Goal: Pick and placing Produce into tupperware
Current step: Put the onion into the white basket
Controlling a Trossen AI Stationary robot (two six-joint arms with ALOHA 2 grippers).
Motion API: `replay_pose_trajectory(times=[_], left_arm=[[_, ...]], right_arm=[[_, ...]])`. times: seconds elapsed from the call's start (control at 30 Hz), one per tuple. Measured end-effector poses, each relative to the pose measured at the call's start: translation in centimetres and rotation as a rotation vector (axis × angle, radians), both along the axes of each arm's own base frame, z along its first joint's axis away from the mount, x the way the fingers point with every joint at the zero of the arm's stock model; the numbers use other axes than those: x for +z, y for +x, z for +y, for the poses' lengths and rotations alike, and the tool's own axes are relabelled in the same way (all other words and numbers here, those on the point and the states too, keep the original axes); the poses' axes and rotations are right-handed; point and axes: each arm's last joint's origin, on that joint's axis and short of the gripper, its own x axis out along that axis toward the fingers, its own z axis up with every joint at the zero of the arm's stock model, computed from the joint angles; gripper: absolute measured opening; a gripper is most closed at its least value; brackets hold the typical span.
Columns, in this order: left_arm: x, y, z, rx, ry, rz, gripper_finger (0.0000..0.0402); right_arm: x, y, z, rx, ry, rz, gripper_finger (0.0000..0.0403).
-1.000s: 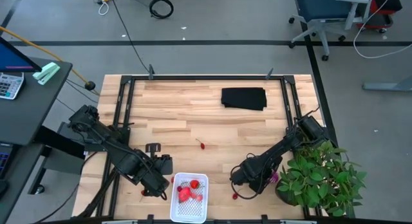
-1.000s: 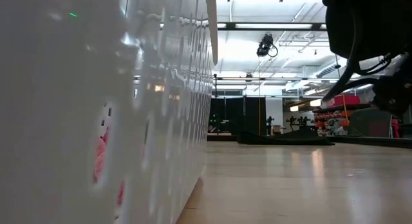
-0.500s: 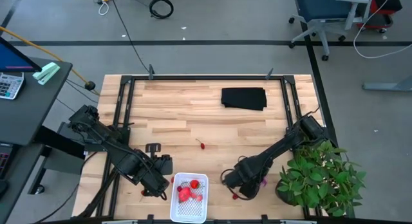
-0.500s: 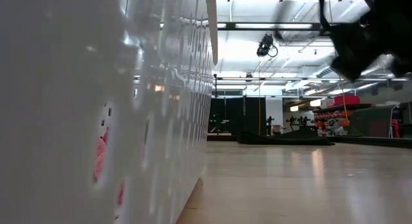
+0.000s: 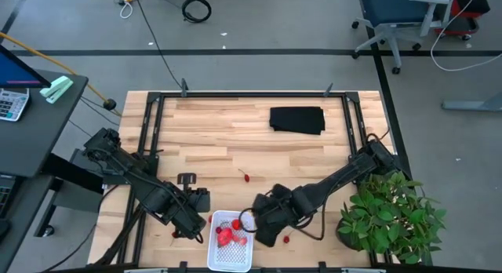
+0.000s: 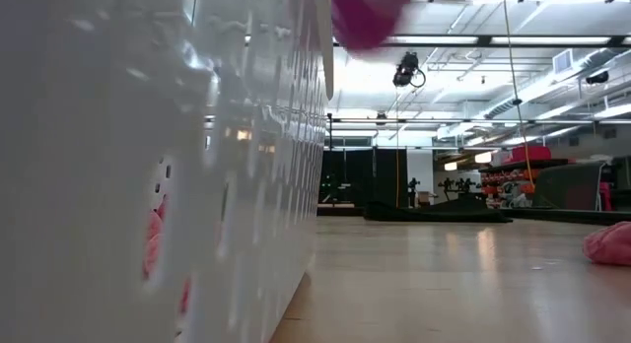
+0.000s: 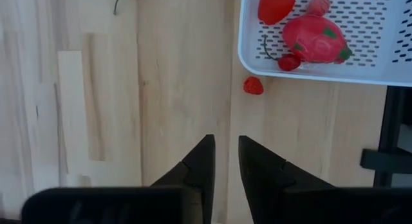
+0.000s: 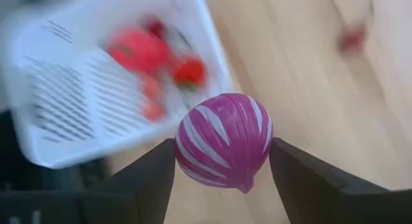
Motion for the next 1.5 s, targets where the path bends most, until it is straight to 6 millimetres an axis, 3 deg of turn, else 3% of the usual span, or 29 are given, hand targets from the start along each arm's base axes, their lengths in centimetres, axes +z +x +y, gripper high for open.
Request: replay_pose_trajectory(times=[0.2,0.47,0.67,0.8,1.1,1.33,1.5], left_arm=[[0.0,-0.1,0.1,-0.001,0.009,0.011,0.0068],[0.6,-0.4,1.0,0.044,0.089,-0.052,0.0072],[2.0,-1.0,2.1,0.076,0.086,-0.111,0.0069],[2.6,-1.3,2.7,0.1,0.074,-0.136,0.0063],[2.7,-1.3,2.7,0.115,0.06,-0.152,0.0068],[2.7,-1.3,2.5,0.129,0.049,-0.16,0.0061],[2.7,-1.3,2.5,0.128,0.046,-0.163,0.0058]], right_arm=[[2.8,2.1,0.9,0.17,-0.024,-0.289,0.0244],[-1.5,4.9,2.8,0.45,-0.043,-0.326,0.0244],[-3.2,5.3,3.0,0.59,-0.111,-0.289,0.0244],[-3.1,5.3,2.9,0.682,-0.175,-0.309,0.0245],[-3.4,5.4,2.1,0.616,-0.136,-0.261,0.0245],[-6.5,5.7,2.8,0.627,-0.105,-0.171,0.0245],[-7.3,5.9,2.9,0.653,-0.12,-0.163,0.0245]])
